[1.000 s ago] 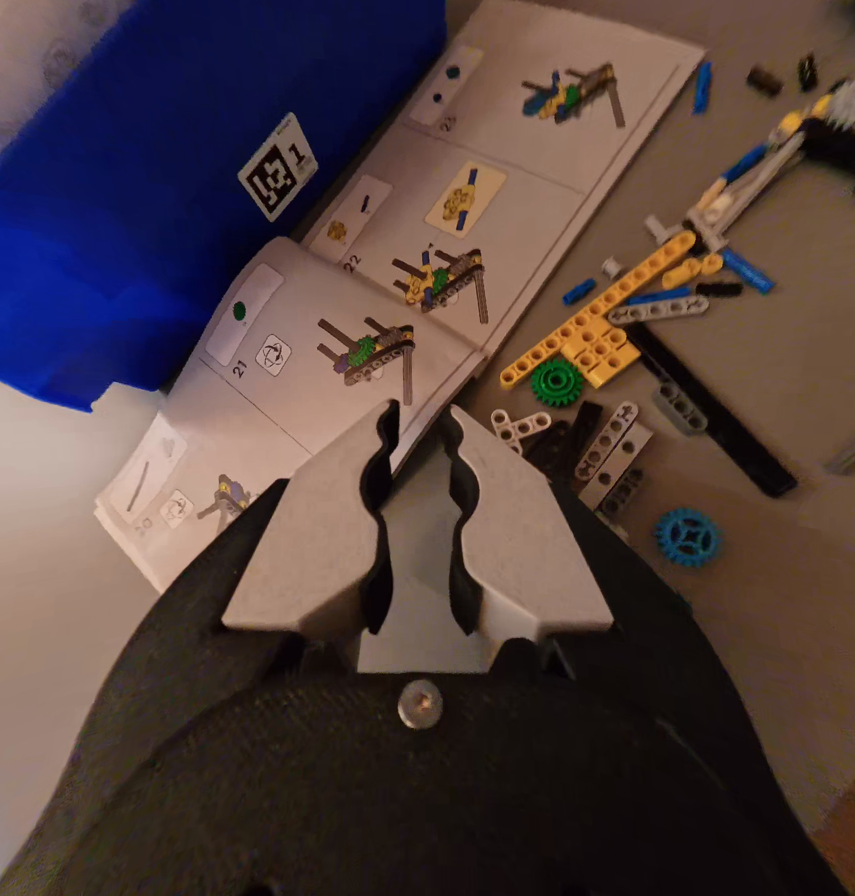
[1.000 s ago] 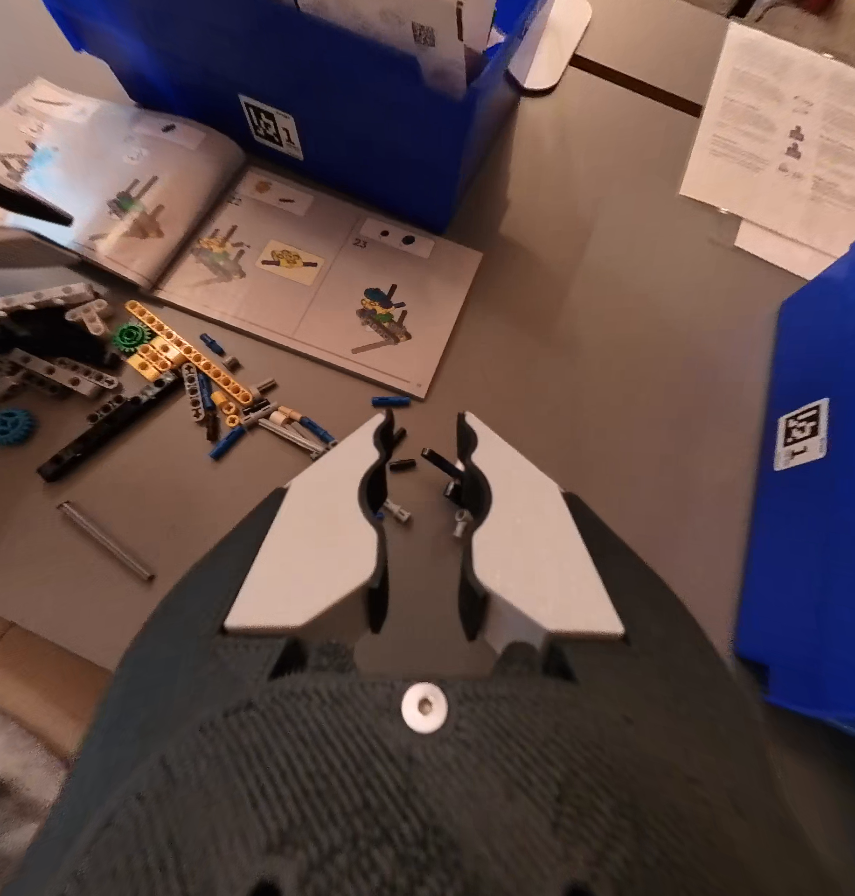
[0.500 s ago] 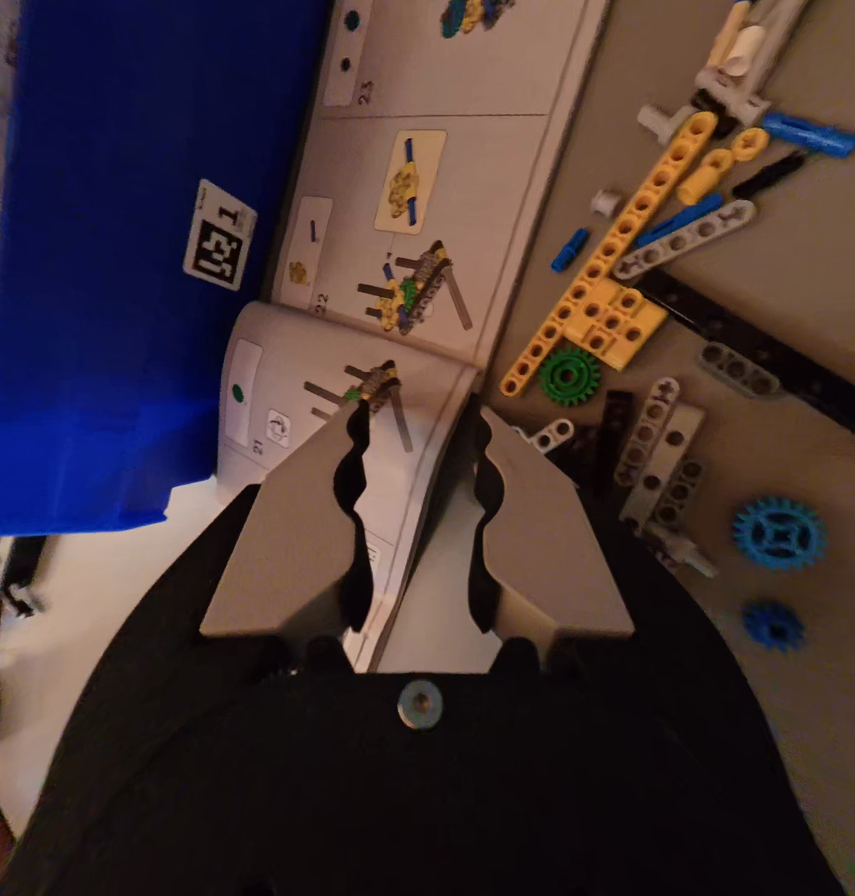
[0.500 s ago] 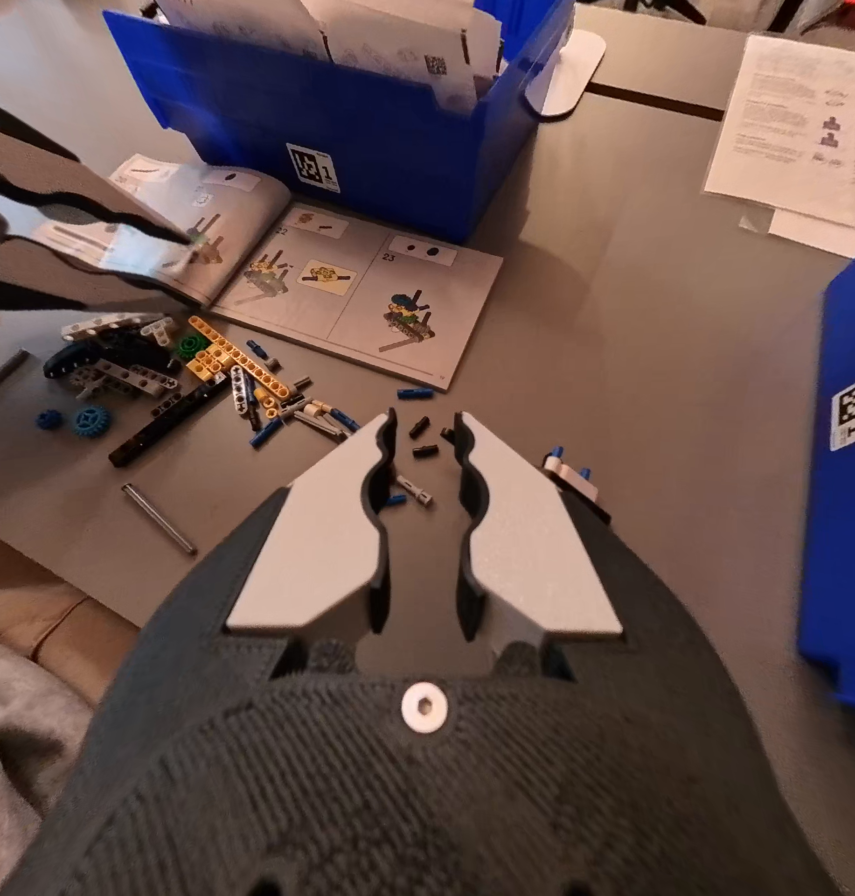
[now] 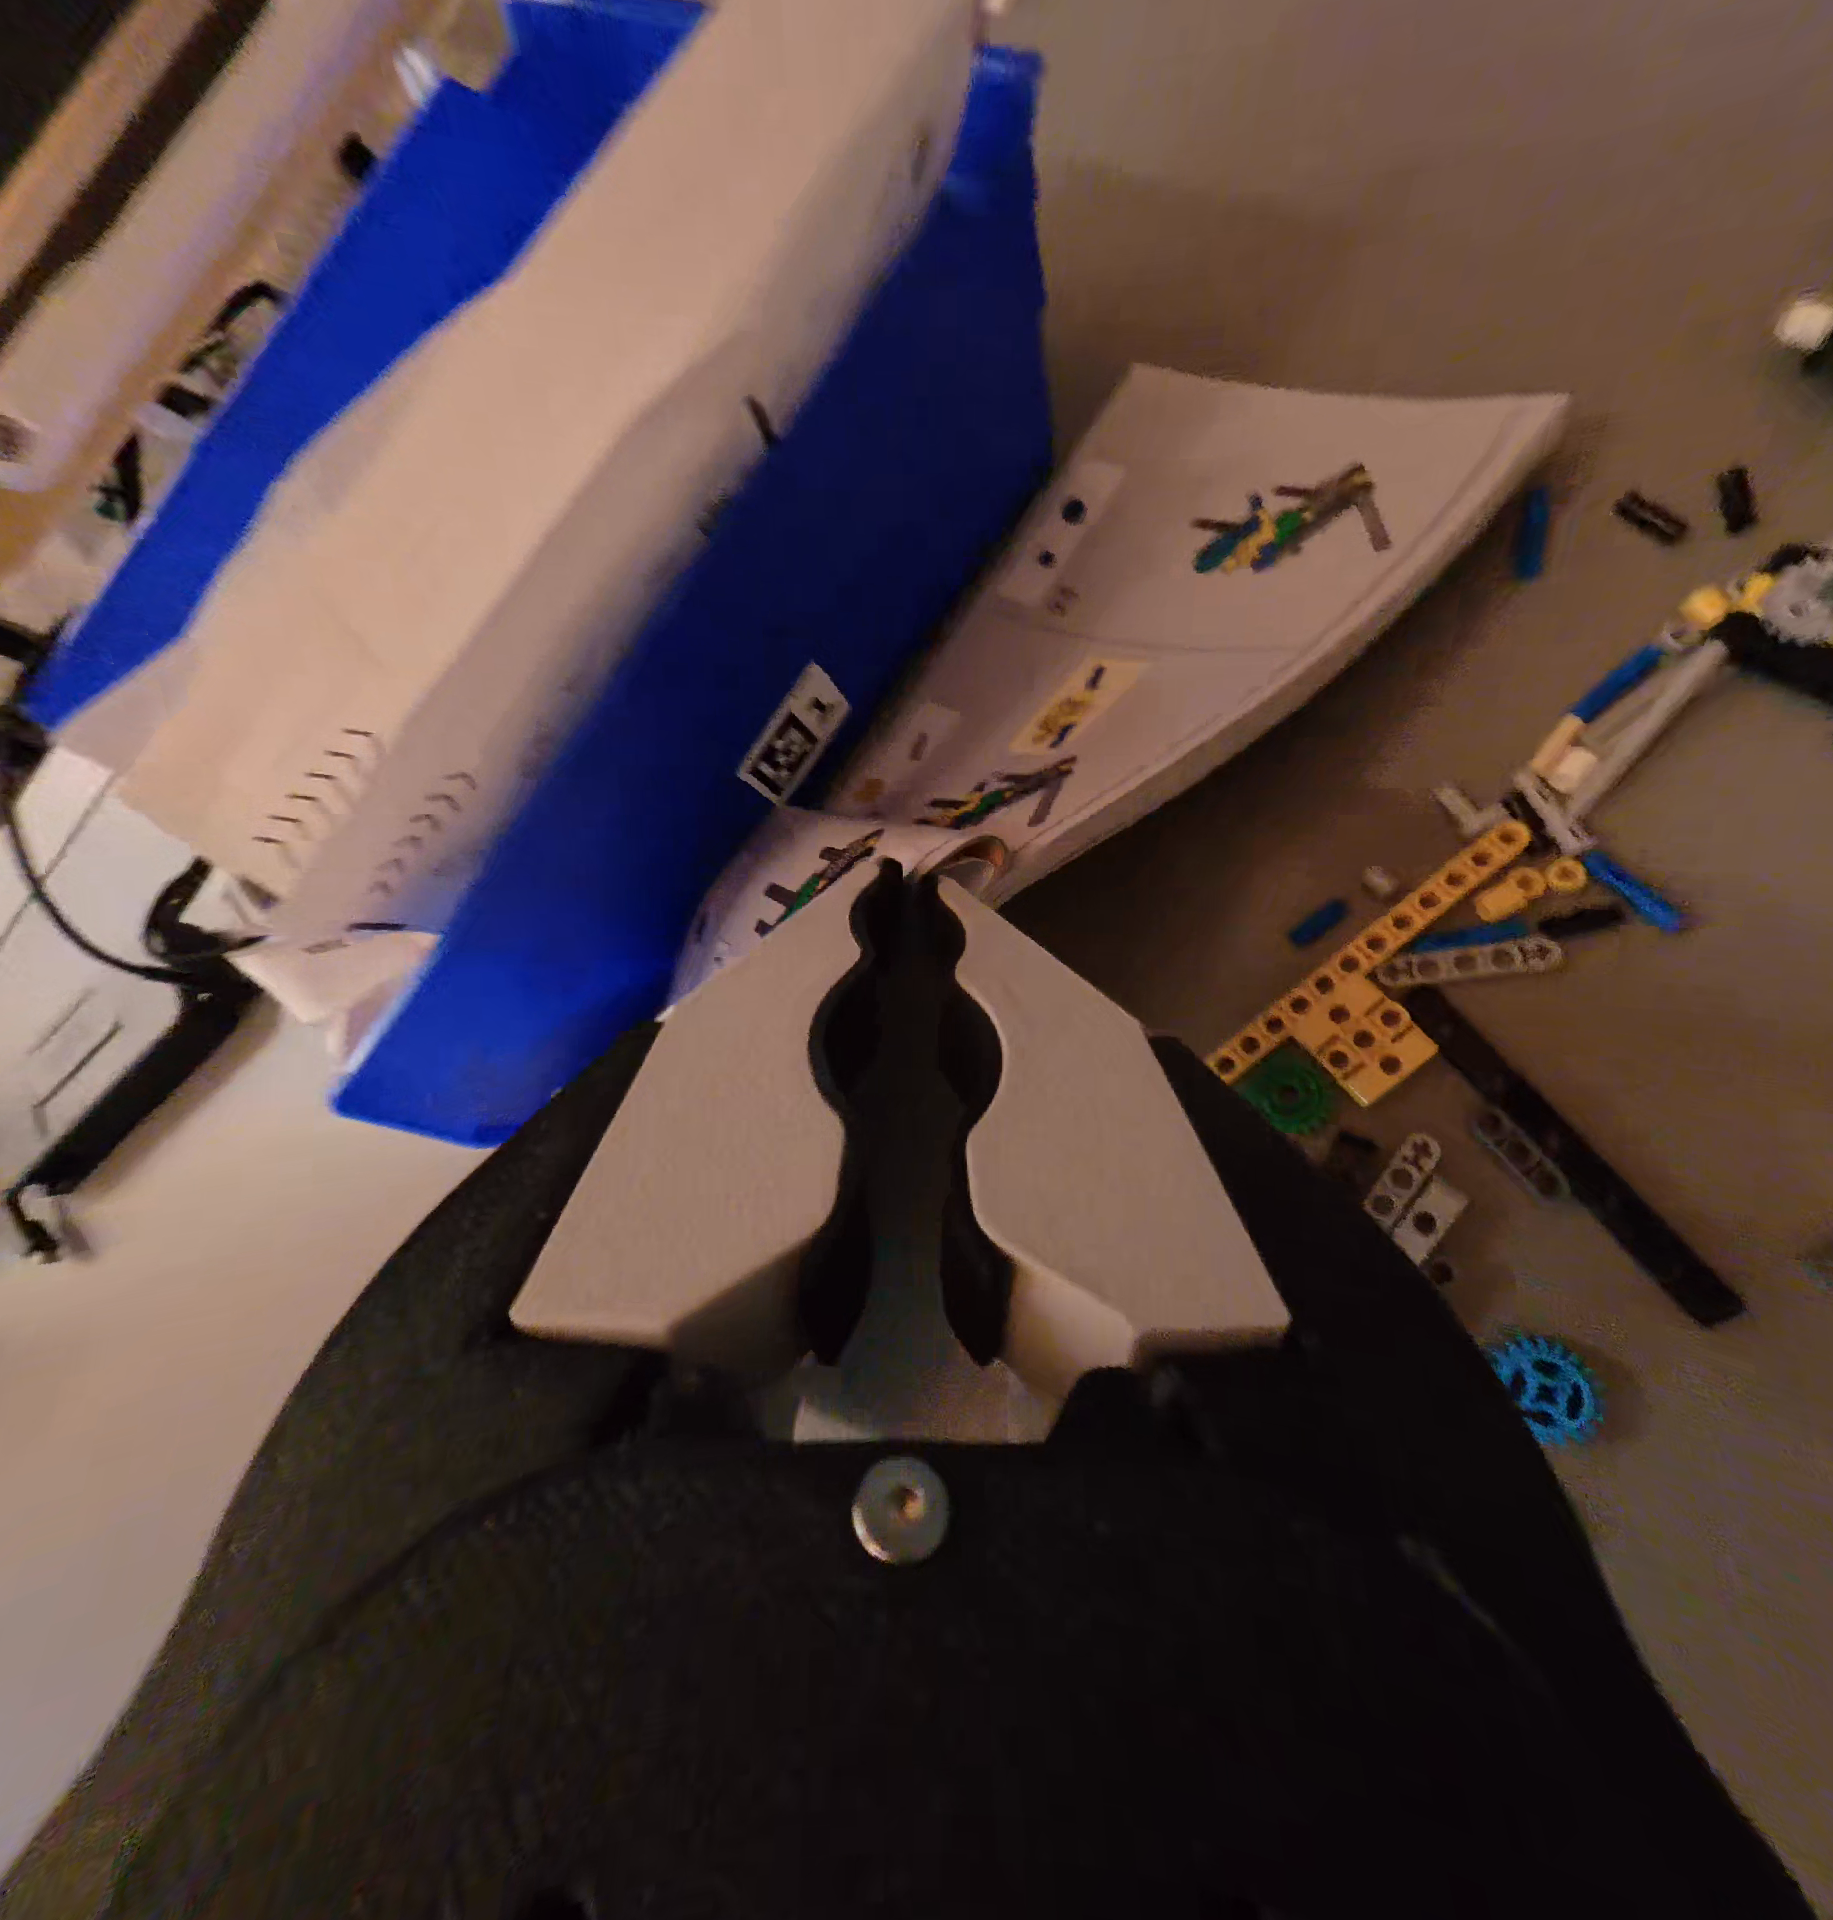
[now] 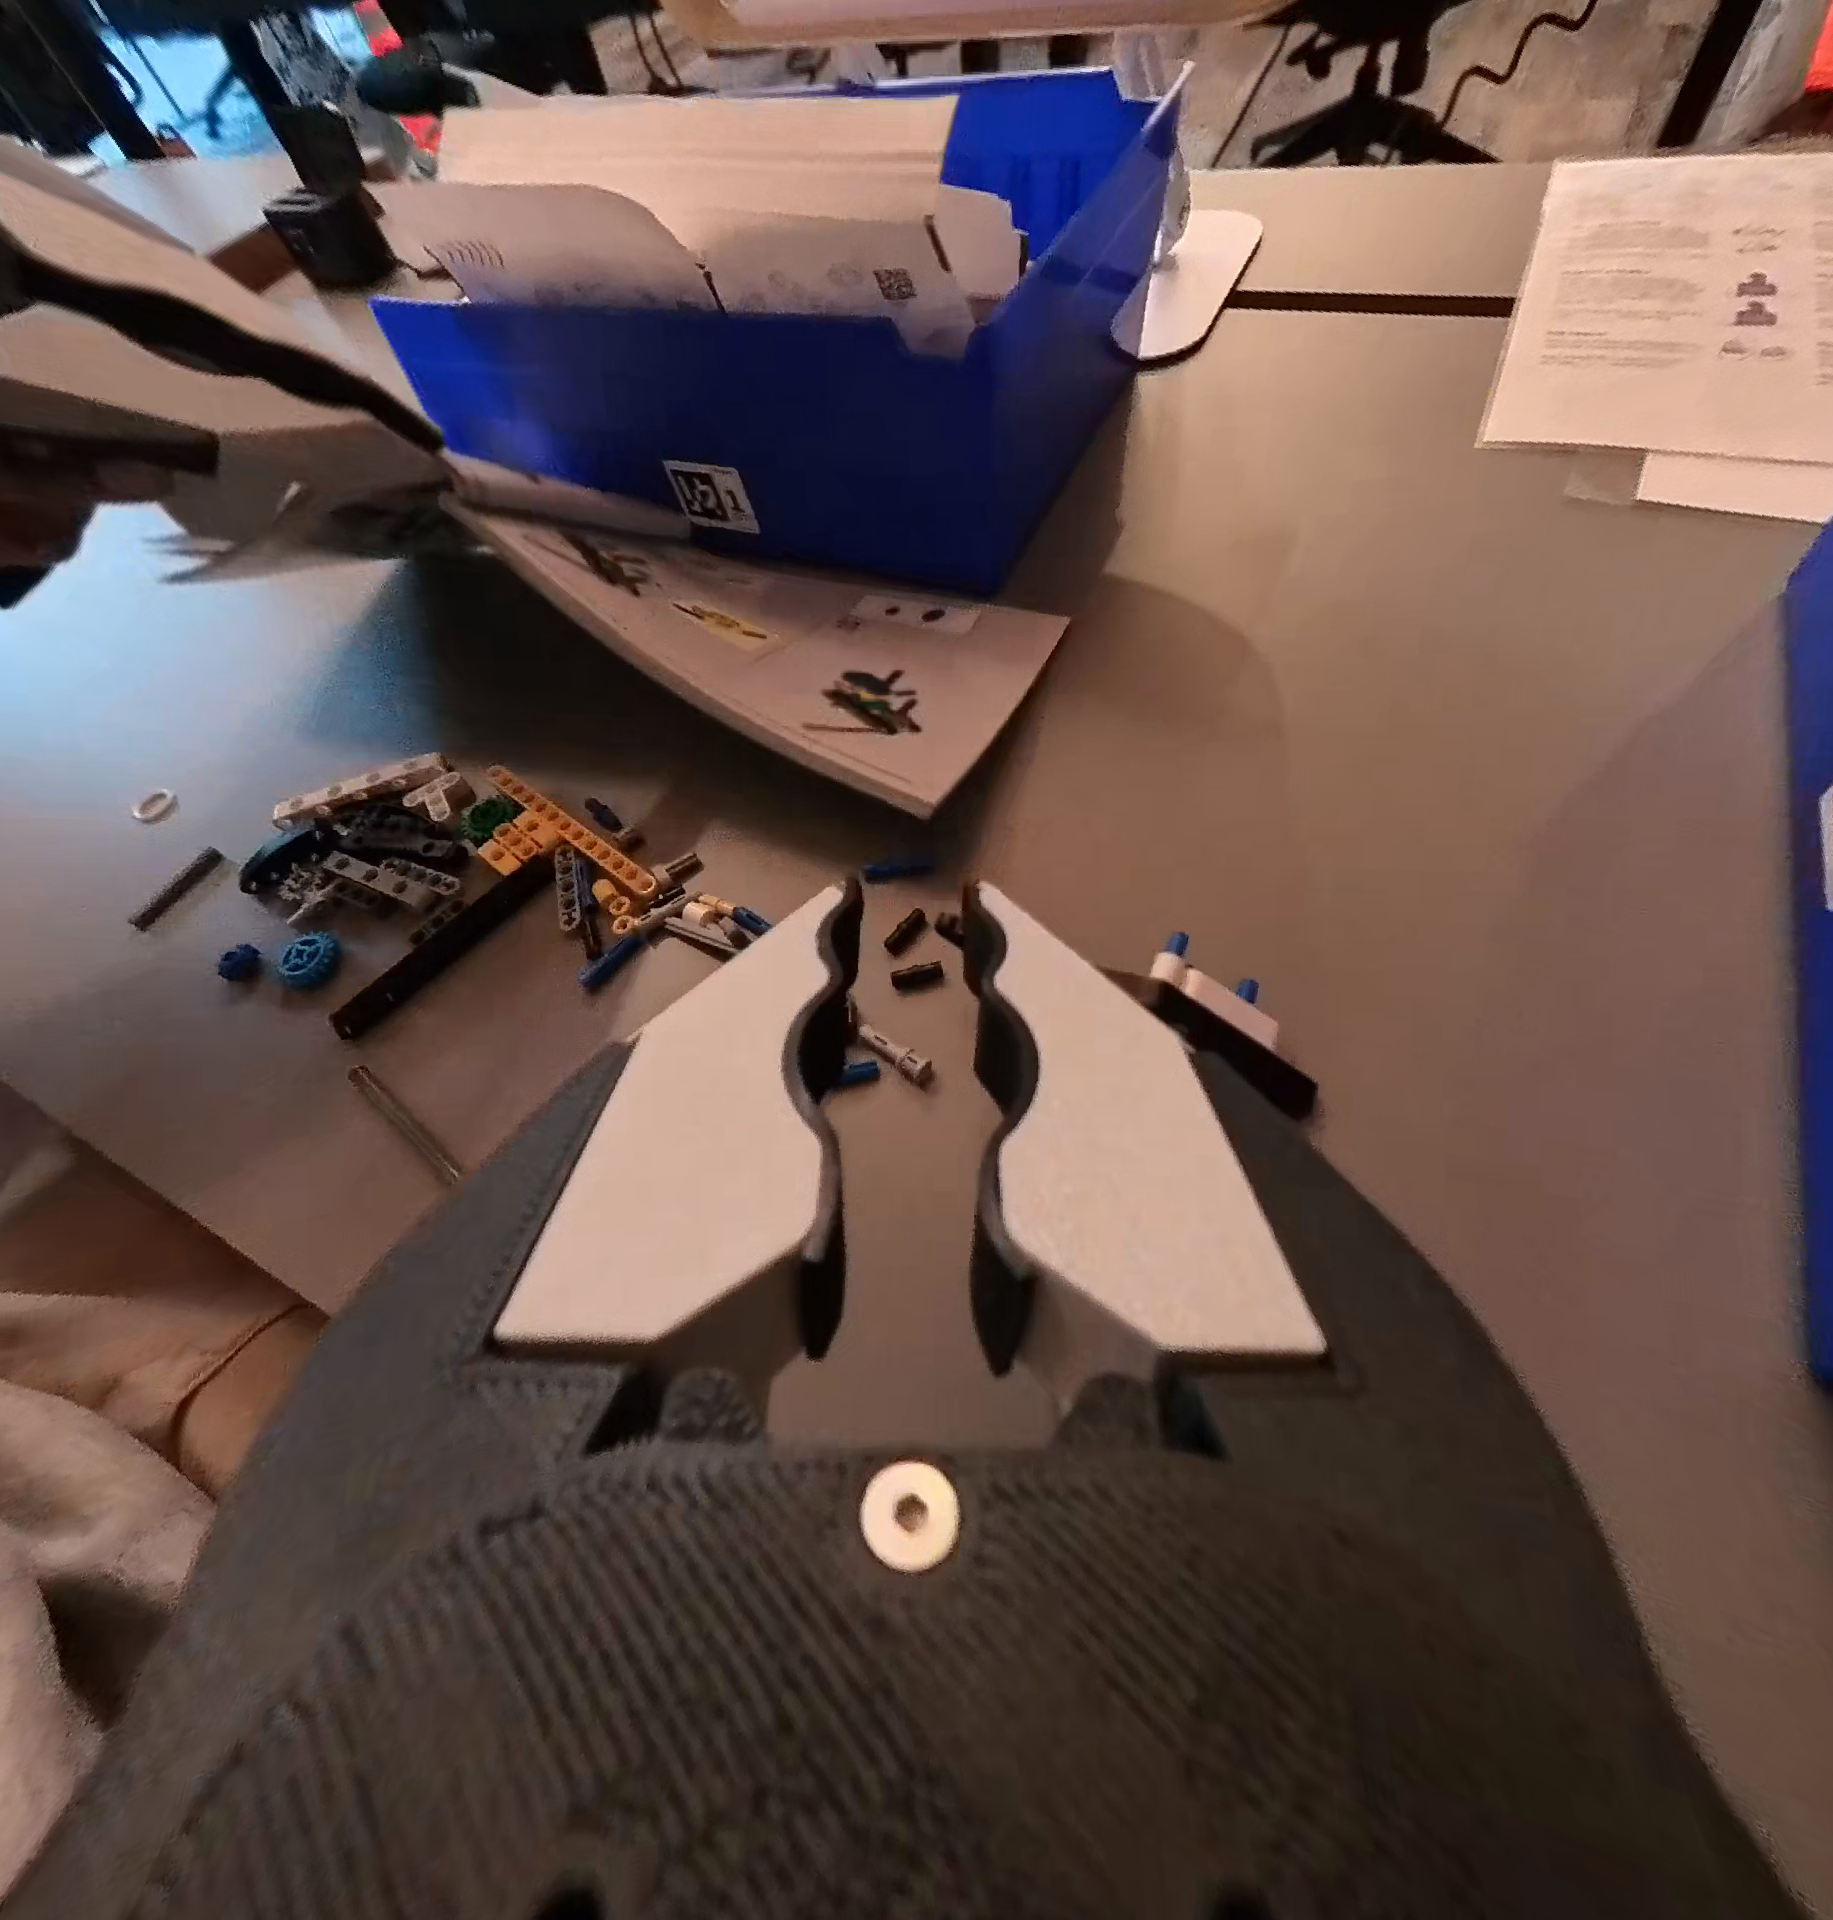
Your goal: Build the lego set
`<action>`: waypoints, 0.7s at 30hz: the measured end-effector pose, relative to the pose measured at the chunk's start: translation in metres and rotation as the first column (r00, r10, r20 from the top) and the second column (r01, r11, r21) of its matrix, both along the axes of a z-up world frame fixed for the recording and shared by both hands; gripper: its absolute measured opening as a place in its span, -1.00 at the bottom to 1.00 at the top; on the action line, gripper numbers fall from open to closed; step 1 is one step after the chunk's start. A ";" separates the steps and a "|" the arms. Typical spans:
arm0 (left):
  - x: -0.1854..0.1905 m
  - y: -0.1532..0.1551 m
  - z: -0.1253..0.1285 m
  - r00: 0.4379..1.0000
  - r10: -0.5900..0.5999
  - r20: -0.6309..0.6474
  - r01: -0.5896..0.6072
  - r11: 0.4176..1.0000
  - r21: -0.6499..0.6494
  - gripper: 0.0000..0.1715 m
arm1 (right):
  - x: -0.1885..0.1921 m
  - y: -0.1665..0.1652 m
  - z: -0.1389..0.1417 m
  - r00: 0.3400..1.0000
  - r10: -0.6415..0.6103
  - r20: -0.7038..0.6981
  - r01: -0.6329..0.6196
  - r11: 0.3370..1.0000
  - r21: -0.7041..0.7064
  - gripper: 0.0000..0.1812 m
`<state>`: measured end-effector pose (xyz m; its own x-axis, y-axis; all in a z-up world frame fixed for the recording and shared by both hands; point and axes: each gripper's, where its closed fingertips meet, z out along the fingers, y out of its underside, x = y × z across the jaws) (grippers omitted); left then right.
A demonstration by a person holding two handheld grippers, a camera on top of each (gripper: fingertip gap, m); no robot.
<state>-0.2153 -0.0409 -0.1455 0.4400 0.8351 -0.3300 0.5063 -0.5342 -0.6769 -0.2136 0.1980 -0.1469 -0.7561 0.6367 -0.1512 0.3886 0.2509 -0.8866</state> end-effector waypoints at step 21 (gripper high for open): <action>-0.030 -0.020 0.020 0.977 0.204 0.060 -0.211 0.962 0.170 -0.98 | -0.005 0.024 -0.003 0.998 -0.045 0.040 0.048 0.996 -0.074 -0.81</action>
